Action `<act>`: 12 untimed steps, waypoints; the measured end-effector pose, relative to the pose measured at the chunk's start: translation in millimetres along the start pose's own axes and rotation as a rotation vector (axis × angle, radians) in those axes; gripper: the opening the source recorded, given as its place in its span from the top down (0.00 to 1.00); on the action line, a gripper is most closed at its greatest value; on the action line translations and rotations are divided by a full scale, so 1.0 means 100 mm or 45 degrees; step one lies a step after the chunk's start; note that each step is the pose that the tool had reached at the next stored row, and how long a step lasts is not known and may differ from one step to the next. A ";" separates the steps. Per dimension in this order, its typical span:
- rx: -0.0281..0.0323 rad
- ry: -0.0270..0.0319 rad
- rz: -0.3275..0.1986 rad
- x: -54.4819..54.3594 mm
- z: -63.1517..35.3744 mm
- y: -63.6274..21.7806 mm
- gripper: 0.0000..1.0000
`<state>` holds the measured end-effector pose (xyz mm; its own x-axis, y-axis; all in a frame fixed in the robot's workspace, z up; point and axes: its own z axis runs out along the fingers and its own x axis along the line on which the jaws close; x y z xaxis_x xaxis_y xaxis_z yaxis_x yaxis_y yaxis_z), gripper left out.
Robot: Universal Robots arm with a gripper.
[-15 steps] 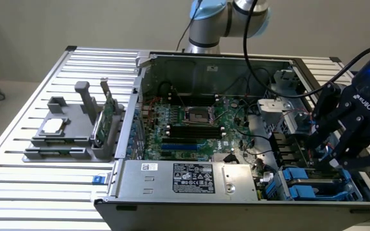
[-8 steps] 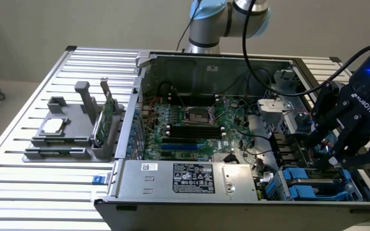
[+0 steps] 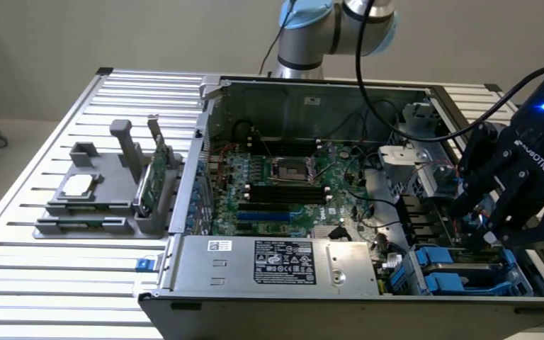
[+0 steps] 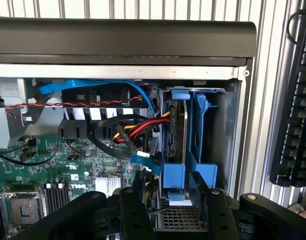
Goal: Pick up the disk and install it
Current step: 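Insert the first disk wire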
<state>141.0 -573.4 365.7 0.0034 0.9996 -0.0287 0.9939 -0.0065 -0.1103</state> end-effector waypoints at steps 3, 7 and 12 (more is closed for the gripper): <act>-0.0104 -0.0002 0.000 0.01 0.009 -0.011 0.52; -0.0240 0.0001 0.001 0.03 0.021 -0.032 0.52; -0.0377 0.0002 0.001 0.05 0.029 -0.045 0.52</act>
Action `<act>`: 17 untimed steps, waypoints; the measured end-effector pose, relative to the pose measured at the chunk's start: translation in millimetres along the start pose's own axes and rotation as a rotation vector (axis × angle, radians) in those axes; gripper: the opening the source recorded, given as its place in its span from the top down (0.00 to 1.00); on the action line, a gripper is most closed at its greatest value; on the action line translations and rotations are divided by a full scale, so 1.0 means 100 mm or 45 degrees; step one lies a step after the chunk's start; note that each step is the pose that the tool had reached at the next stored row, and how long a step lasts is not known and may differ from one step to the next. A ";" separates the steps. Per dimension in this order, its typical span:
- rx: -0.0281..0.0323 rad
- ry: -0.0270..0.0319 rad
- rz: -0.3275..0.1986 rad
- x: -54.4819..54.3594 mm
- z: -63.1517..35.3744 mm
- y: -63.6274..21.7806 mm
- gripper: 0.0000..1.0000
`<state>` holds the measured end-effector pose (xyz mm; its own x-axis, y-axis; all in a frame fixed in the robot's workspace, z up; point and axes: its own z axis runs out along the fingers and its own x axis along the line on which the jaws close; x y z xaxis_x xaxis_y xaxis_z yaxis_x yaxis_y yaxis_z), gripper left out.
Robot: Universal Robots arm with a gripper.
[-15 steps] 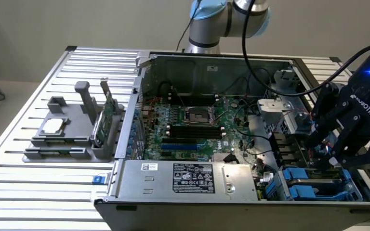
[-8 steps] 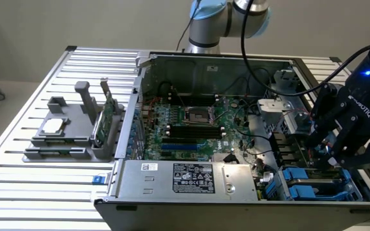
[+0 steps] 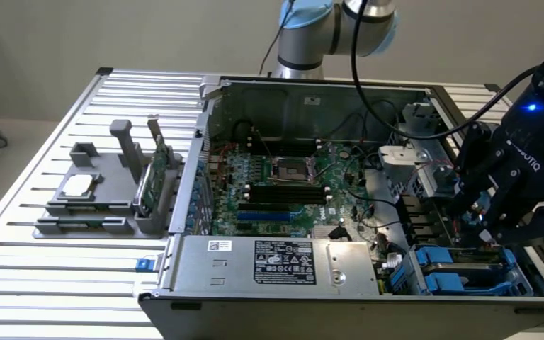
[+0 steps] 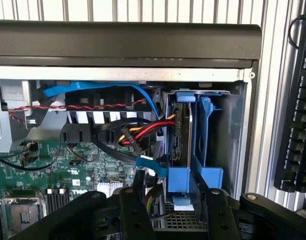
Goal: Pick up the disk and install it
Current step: 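Insert the first disk wire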
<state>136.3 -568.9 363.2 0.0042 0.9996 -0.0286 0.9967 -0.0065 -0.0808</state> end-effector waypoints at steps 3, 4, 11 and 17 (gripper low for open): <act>-0.0075 0.0001 0.000 0.01 0.004 -0.005 0.54; -0.0098 0.0000 0.000 0.01 0.005 -0.006 0.61; -0.0236 0.0002 0.001 0.03 0.012 -0.014 0.64; -0.0334 0.0002 0.001 0.05 0.017 -0.018 0.71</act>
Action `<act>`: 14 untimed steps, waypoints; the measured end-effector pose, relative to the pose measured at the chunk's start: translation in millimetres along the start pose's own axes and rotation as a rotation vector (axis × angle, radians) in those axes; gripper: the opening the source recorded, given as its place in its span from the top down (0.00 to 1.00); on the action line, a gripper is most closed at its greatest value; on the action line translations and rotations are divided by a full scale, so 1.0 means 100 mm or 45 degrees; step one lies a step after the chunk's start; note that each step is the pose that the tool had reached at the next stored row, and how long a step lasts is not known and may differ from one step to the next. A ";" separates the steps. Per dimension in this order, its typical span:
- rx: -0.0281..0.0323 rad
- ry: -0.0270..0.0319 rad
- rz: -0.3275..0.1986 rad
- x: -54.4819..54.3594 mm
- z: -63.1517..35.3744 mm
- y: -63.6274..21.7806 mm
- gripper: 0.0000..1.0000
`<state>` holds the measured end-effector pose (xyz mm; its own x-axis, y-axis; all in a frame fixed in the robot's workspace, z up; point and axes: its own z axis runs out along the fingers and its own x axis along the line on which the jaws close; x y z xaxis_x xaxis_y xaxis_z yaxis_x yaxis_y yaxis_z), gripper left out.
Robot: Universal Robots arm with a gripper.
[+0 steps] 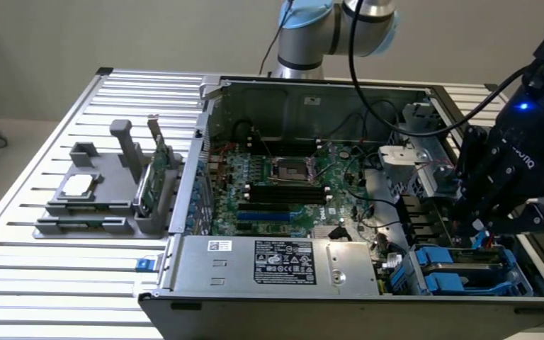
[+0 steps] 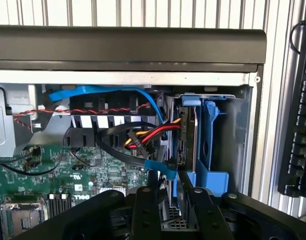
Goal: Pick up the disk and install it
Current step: 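Insert the first disk wire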
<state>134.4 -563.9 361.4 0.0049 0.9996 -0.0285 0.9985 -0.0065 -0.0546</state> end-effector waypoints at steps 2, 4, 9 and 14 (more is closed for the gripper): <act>-0.0031 0.0001 0.000 0.01 0.001 -0.001 0.80; -0.0059 0.0000 0.000 0.01 0.002 -0.003 0.84; -0.0101 0.0000 0.000 0.02 0.003 -0.005 0.84; -0.0103 0.0000 0.000 0.02 0.004 -0.005 0.84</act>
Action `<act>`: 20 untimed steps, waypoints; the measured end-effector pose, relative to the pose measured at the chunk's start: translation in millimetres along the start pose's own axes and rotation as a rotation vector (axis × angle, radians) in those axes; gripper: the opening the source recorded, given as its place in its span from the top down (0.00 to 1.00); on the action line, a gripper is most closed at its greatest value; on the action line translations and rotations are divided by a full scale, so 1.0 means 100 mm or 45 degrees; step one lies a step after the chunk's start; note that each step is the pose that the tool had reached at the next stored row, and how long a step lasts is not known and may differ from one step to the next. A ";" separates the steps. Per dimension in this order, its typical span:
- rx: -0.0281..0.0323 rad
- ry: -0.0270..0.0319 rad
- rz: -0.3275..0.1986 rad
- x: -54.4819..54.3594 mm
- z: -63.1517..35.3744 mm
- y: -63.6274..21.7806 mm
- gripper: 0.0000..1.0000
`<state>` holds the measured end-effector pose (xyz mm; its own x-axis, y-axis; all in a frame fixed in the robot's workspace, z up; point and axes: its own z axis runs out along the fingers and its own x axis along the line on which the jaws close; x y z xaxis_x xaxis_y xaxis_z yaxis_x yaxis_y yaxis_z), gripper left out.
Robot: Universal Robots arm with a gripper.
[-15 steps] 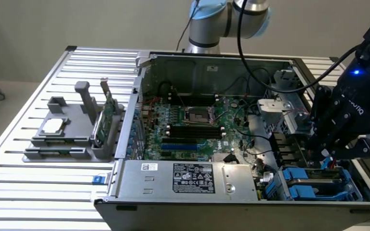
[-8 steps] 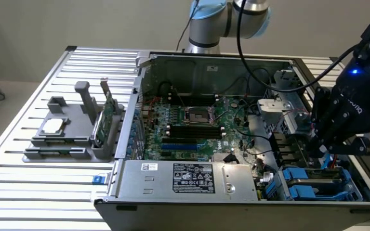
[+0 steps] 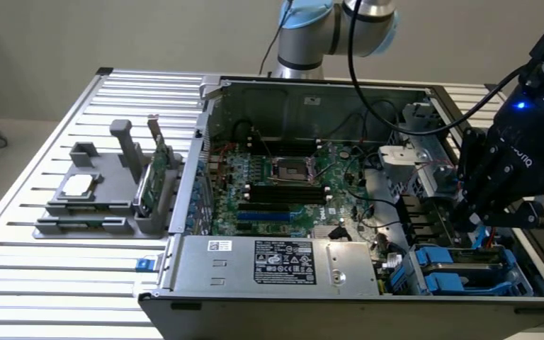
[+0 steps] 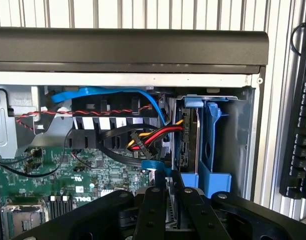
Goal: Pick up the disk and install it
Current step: 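Insert the first disk wire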
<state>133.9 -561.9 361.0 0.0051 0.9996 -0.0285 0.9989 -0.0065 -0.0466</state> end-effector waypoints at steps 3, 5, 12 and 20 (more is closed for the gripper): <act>0.0000 0.0000 0.000 0.00 0.000 0.000 0.84; 0.0000 0.0000 0.000 0.00 0.000 0.000 0.84; 0.0010 0.0001 0.000 -0.01 0.001 0.001 0.84; 0.0152 0.0000 0.000 -0.06 0.003 0.035 0.84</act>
<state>137.4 -568.3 360.8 0.0049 0.9996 -0.0285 0.9983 -0.0066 -0.0585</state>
